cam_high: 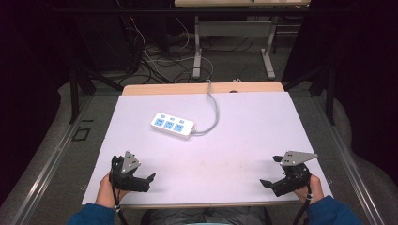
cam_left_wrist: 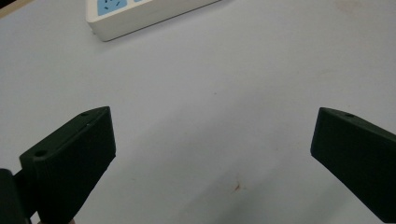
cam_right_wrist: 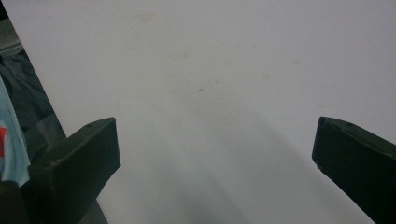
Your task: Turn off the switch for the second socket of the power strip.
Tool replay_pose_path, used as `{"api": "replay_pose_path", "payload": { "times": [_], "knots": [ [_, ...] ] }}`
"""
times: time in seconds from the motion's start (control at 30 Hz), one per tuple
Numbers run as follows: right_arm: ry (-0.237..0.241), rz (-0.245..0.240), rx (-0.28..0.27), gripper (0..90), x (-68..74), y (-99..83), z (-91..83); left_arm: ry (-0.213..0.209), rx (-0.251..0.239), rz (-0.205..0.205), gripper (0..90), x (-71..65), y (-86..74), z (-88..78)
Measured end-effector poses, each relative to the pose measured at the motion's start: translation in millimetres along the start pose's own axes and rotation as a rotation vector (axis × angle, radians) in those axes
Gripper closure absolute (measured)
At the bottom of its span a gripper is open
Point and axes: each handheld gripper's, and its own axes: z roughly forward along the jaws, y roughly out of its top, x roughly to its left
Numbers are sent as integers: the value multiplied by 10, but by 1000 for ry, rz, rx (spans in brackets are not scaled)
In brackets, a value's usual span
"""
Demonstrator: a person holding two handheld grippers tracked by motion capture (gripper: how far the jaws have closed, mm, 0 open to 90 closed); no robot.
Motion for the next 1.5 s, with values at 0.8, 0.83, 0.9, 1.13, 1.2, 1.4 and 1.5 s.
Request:
{"api": "replay_pose_path", "payload": {
  "times": [0.8, 0.83, 0.9, 1.13, 1.2, 1.4, 1.5],
  "knots": [
    [12, 8, 25, 8, 4, 4, 2, 14, 13, 27, 1, -8, 240, 273],
    [9, 12, 16, 8, 7, 2, 9, 7, 15, 18, 1, -14, 244, 289],
    [8, 10, 25, 8, 4, 4, 6, 8, 15, 31, 1, -14, 262, 321],
    [8, 9, 27, 9, 6, 3, 2, -5, 13, 33, 0, -21, 306, 368],
    [6, 9, 23, 9, 4, 4, 6, -2, 9, 31, 0, -14, 319, 378],
    [0, 12, 16, 9, 15, 1, 6, -4, 11, 34, 0, 2, 367, 431],
    [-5, 9, 16, 10, 19, 3, 12, -6, 22, 36, 0, 19, 403, 493]
  ]
}}
